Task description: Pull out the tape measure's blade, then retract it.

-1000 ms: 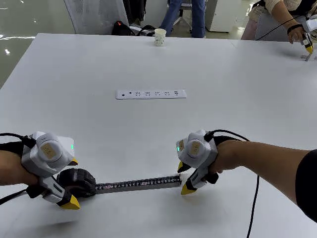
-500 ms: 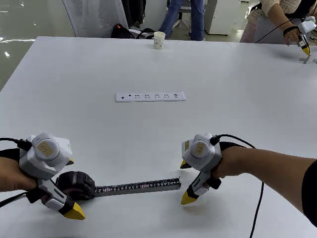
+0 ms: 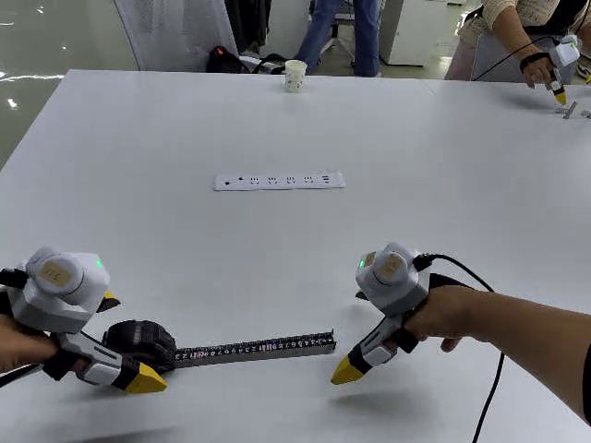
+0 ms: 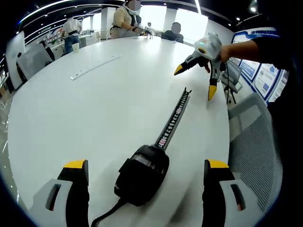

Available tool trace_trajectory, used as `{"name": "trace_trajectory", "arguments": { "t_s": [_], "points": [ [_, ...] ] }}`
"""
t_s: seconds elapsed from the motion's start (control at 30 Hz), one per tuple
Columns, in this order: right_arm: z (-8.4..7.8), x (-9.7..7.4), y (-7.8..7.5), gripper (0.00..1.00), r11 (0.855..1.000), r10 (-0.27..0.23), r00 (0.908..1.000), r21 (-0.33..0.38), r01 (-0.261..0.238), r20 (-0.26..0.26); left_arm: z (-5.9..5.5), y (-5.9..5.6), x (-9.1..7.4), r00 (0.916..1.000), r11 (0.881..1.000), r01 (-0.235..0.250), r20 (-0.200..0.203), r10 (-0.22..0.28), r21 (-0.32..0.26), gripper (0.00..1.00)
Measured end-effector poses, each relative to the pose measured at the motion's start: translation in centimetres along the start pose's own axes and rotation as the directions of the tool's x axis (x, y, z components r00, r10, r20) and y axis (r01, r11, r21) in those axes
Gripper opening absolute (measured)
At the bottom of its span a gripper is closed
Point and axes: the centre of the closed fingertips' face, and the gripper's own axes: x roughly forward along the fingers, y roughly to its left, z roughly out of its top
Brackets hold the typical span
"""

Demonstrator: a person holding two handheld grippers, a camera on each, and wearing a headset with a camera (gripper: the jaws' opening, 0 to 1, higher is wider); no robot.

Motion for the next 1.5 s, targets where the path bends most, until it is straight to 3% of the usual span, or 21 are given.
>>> {"name": "trace_trajectory", "arguments": {
  "t_s": [0.2, 0.27, 0.33, 0.37, 0.47, 0.57, 0.7, 0.77, 0.87, 1.1, 1.13, 1.17, 1.23, 1.3, 1.5],
  "points": [
    [-0.4, -0.9, -0.5, 0.99, 0.999, -0.047, 0.9977, 0.02, 0.046, 0.049, -0.8, 0.3, -0.5, 0.9992, 0.999, -0.038, 0.015, 0.038, -0.009, 0.99],
    [-0.1, -1.4, -0.6, 0.99, 0.997, -0.059, 0.9934, 0.046, 0.055, 0.098, -1.0, 0.7, -0.7, 0.9969, 0.997, -0.071, 0.032, 0.072, -0.007, 0.99],
    [-0.3, -1.8, -0.6, 0.99, 0.996, -0.075, 0.9901, 0.055, 0.069, 0.119, -0.6, 1.1, -1.1, 0.9906, 0.994, -0.109, 0.08, 0.111, -0.027, 0.99],
    [-0.3, -2.1, -0.7, 0.99, 0.995, -0.092, 0.9864, 0.057, 0.085, 0.137, -0.6, 1.5, -1.6, 0.9836, 0.988, -0.149, 0.098, 0.151, -0.031, 0.99],
    [-0.7, -2.8, -0.9, 0.99, 0.992, -0.12, 0.9793, 0.069, 0.11, 0.163, -0.2, 1.4, -2.2, 0.9678, 0.984, -0.158, 0.184, 0.171, -0.086, 0.99],
    [-1.2, -3.5, -0.8, 0.99, 0.987, -0.139, 0.971, 0.104, 0.12, 0.195, -1.2, 1.1, -2.5, 0.9682, 0.982, -0.169, 0.172, 0.182, -0.085, 0.99],
    [-2.1, -4.0, -0.1, 0.99, 0.985, -0.153, 0.9652, 0.113, 0.131, 0.212, -1.6, 0.4, -3.2, 0.9602, 0.981, -0.185, 0.202, 0.193, -0.057, 0.99],
    [-2.5, -4.2, 0.1, 0.99, 0.984, -0.159, 0.9634, 0.112, 0.137, 0.216, -2.0, 0.2, -3.4, 0.9611, 0.981, -0.18, 0.201, 0.19, -0.066, 0.99],
    [-2.5, -4.8, 0.7, 0.99, 0.982, -0.171, 0.9498, 0.123, 0.143, 0.262, -2.3, -0.2, -3.7, 0.9564, 0.98, -0.183, 0.217, 0.196, -0.076, 0.99],
    [-3.8, -6.3, 1.3, 0.99, 0.967, -0.222, 0.9255, 0.188, 0.169, 0.307, -3.0, -0.4, -4.7, 0.9306, 0.963, -0.249, 0.251, 0.267, -0.099, 0.99],
    [-3.7, -6.7, 1.4, 0.99, 0.965, -0.23, 0.9122, 0.2, 0.169, 0.339, -3.1, -0.4, -4.8, 0.9274, 0.962, -0.253, 0.256, 0.273, -0.106, 0.99],
    [-3.9, -6.9, 1.5, 0.99, 0.964, -0.237, 0.9071, 0.201, 0.175, 0.348, -3.3, -0.4, -4.9, 0.9254, 0.96, -0.255, 0.258, 0.278, -0.118, 0.99],
    [-4.6, -7.2, 1.7, 0.99, 0.961, -0.247, 0.9061, 0.208, 0.183, 0.343, -3.7, -0.5, -5.2, 0.9219, 0.956, -0.257, 0.262, 0.286, -0.137, 0.99],
    [-5.3, -7.4, 1.8, 0.99, 0.953, -0.259, 0.9039, 0.243, 0.182, 0.34, -4.3, -0.8, -5.4, 0.9253, 0.954, -0.253, 0.248, 0.287, -0.158, 0.99],
    [-6.7, -8.0, 2.6, 0.99, 0.948, -0.278, 0.9039, 0.247, 0.202, 0.325, -4.8, -1.4, -6.7, 0.9067, 0.945, -0.28, 0.276, 0.319, -0.171, 0.99]
  ]
}}
